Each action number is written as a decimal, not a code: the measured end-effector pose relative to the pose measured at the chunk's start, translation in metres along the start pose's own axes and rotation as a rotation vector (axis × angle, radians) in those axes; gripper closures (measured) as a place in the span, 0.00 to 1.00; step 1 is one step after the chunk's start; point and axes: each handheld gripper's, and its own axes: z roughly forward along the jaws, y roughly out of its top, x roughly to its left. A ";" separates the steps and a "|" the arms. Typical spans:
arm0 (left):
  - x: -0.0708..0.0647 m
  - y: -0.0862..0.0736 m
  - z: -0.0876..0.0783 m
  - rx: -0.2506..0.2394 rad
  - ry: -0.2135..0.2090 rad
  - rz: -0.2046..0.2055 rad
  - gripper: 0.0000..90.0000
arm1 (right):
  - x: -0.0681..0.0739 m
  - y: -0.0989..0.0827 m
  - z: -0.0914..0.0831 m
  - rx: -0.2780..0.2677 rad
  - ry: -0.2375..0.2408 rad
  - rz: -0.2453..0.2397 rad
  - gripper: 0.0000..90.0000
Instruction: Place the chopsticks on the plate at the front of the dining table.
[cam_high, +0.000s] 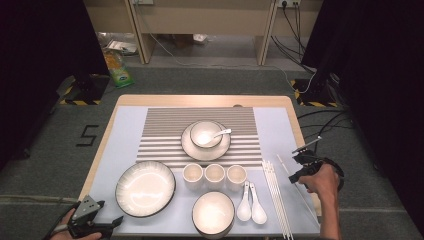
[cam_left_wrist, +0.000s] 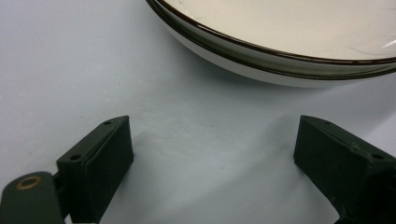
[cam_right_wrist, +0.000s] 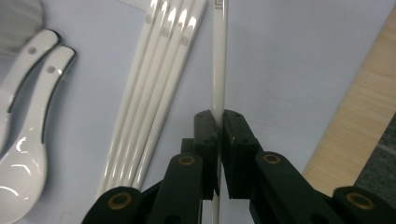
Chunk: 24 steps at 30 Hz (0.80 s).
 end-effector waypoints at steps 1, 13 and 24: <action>0.000 0.000 0.000 0.000 -0.001 0.000 0.12 | 0.000 -0.001 -0.004 -0.011 0.008 -0.012 0.94; 0.002 0.002 -0.001 0.004 -0.012 -0.012 0.13 | 0.005 0.003 -0.044 -0.270 0.096 -0.037 0.94; 0.007 0.013 -0.023 -0.075 -0.019 -0.055 0.17 | 0.019 0.015 -0.057 -0.400 0.181 -0.071 0.94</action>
